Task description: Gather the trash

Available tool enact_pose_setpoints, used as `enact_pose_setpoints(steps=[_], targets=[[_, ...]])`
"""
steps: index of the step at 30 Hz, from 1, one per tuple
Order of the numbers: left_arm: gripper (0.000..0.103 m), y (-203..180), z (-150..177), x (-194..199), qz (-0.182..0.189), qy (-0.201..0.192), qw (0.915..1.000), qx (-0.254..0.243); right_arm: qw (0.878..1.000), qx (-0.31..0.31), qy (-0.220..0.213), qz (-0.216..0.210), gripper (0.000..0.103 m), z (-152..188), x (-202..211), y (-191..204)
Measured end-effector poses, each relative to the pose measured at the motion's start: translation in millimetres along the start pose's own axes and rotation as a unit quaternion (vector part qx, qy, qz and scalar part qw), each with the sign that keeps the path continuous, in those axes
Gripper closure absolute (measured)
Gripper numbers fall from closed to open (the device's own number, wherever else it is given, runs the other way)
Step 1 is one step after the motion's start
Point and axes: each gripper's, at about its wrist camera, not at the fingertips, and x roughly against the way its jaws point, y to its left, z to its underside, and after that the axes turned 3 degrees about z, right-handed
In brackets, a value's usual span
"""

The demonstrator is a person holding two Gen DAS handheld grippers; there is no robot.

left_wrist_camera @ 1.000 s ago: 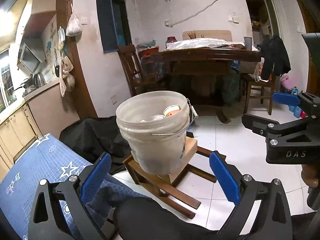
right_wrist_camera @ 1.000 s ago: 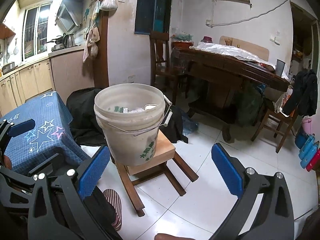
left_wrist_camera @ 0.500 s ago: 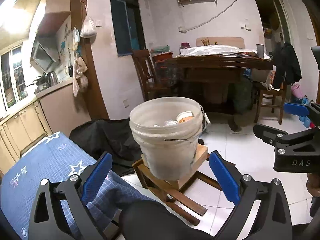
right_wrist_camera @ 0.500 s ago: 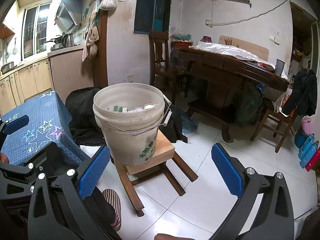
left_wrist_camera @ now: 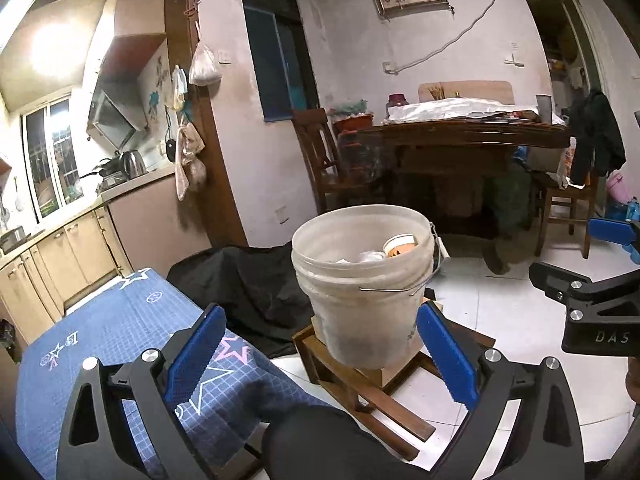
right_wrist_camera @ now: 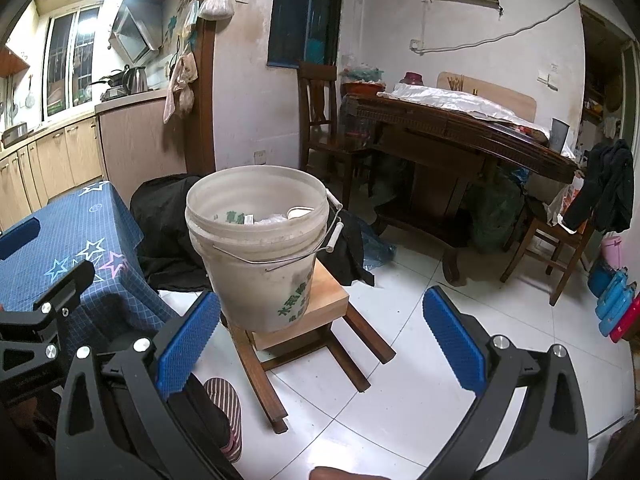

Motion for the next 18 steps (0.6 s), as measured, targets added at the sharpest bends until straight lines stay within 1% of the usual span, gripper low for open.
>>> enact_pose_setpoints(steps=[8, 10, 11, 12, 18], targets=[[0.006, 4, -1, 0, -0.023, 0.004, 0.9997, 0.007, 1.0, -0.003, 0.001, 0.006, 0.005, 1, -3, -2], [0.006, 5, -1, 1, -0.038, 0.003, 0.9992, 0.008, 1.0, -0.005, 0.003, 0.008, 0.005, 2, -5, -3], [0.006, 5, -1, 1, -0.056, 0.002, 0.9984, 0.006, 1.0, -0.006, 0.004, 0.009, 0.005, 2, -5, -3], [0.006, 5, -1, 0, -0.065, 0.004, 0.9979, 0.005, 1.0, -0.007, 0.005, 0.008, 0.005, 2, -6, -3], [0.005, 12, -3, 0, -0.066, 0.011, 0.9975, 0.022, 1.0, -0.005, 0.008, 0.008, 0.005, 4, -7, -1]])
